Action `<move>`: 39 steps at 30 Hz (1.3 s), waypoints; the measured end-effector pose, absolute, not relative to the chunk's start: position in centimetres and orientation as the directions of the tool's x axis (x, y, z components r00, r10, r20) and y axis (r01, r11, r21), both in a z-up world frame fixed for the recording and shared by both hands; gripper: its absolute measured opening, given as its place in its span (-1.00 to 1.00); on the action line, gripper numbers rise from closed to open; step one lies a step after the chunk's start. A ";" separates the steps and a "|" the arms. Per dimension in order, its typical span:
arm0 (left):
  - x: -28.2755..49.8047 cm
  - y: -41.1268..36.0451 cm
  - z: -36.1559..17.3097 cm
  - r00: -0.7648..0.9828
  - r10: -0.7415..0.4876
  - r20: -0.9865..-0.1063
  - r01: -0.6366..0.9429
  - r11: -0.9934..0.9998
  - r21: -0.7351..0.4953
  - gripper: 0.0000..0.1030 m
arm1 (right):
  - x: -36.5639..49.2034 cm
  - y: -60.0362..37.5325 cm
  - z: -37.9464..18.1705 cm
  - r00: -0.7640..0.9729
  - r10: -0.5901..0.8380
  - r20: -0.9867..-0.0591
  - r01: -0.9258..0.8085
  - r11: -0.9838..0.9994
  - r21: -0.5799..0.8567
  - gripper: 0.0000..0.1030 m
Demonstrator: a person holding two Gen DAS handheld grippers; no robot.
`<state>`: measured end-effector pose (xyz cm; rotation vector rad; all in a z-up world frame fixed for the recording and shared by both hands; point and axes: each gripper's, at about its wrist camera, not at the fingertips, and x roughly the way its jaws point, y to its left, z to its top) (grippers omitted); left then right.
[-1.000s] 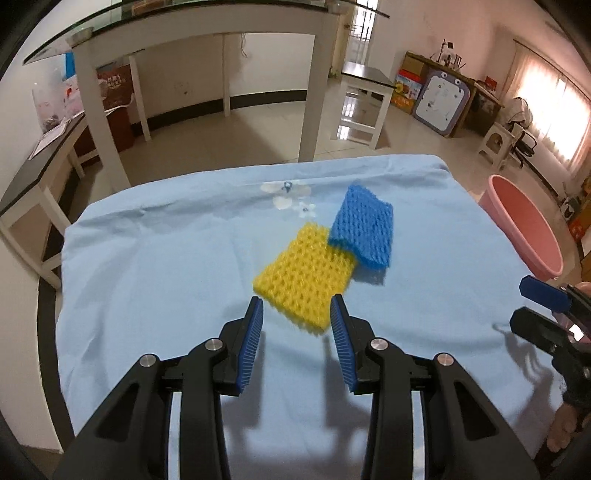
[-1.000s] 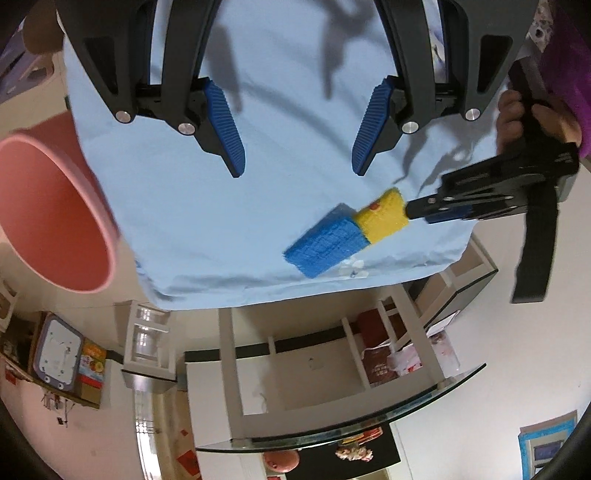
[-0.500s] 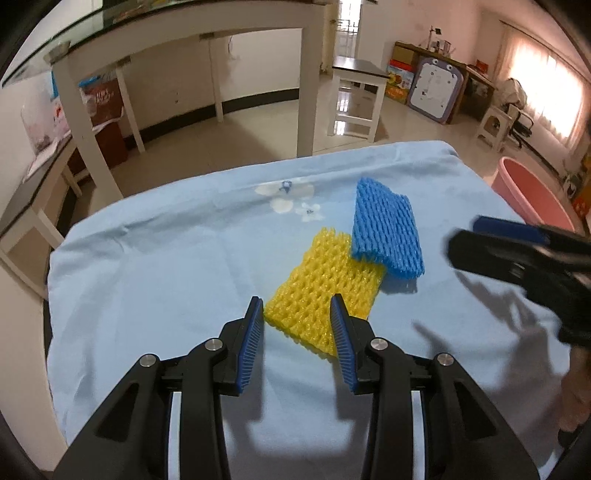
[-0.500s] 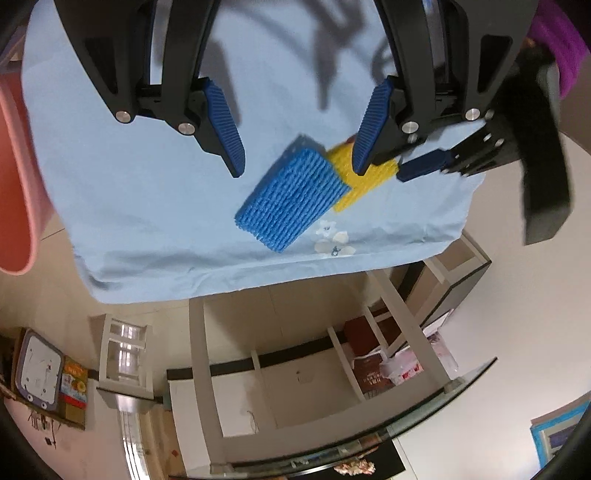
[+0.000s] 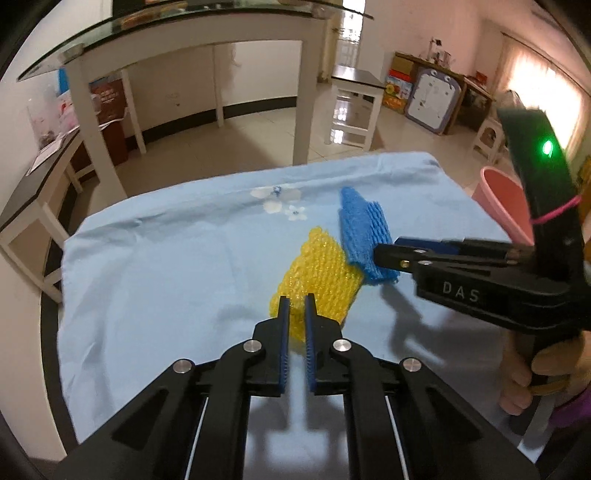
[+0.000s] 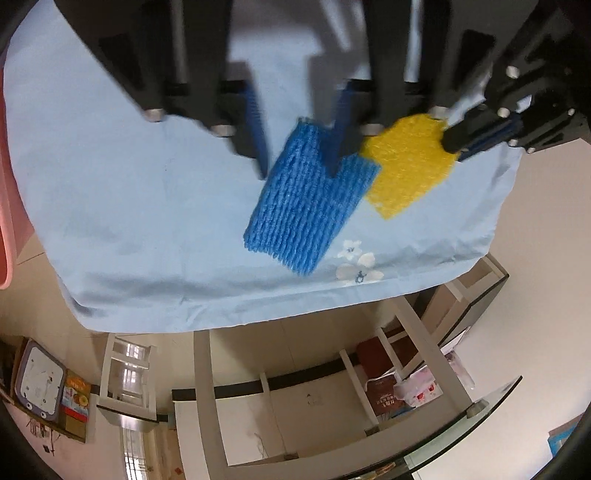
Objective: Collect trash
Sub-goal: 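Grasp the yellow foam net with the left tool while the right tool grasps the blue net, then carry both foam nets up and over the pink bucket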
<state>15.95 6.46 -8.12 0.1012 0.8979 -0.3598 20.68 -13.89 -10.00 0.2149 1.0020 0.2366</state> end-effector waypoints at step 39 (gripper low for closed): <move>5.5 -0.1 -1.5 0.688 -0.361 -0.630 0.271 0.933 -0.239 -0.86 | 4.1 -28.1 -2.9 0.692 0.319 -0.648 -0.067 0.922 0.382 -0.95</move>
